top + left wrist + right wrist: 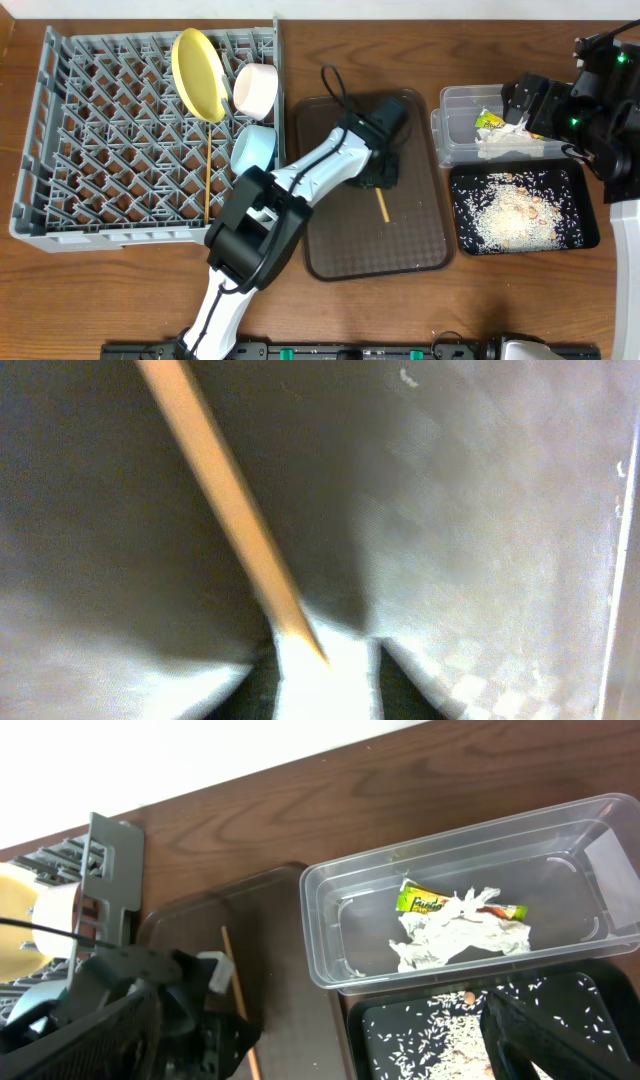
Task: Sort waste into correct bins and load items into the dishwasher
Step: 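Insert the second chopstick into the rack beside the first, release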
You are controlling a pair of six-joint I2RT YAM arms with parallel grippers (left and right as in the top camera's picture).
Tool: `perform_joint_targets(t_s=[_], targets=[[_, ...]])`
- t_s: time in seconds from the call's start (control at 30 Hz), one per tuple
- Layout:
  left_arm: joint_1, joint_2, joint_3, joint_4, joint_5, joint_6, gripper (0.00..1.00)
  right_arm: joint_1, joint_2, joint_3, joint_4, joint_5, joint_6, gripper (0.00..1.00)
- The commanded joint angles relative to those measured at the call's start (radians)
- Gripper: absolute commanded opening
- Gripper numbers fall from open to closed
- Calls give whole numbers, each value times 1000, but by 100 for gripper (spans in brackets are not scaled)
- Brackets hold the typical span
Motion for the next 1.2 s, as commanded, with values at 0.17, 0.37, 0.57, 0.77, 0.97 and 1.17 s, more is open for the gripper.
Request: perform_joint_targets(t_s=[0.17, 0.37, 0.57, 0.77, 0.97, 1.17], targets=[[21, 14, -11, 2, 16, -10, 8, -8, 2, 6, -2, 6, 9, 99], [127, -195, 36, -109, 15, 143, 8, -7, 2, 6, -2, 6, 9, 99], [409, -539, 42, -458, -173, 307, 8, -8, 2, 6, -2, 6, 9, 99], [646, -610, -2, -563, -318, 433, 8, -8, 2, 6, -2, 6, 9, 99], [689, -559, -140, -439, -430, 490, 8, -7, 2, 6, -2, 6, 9, 99], [689, -519, -209, -357, -394, 490, 8, -8, 2, 6, -2, 6, 9, 99]])
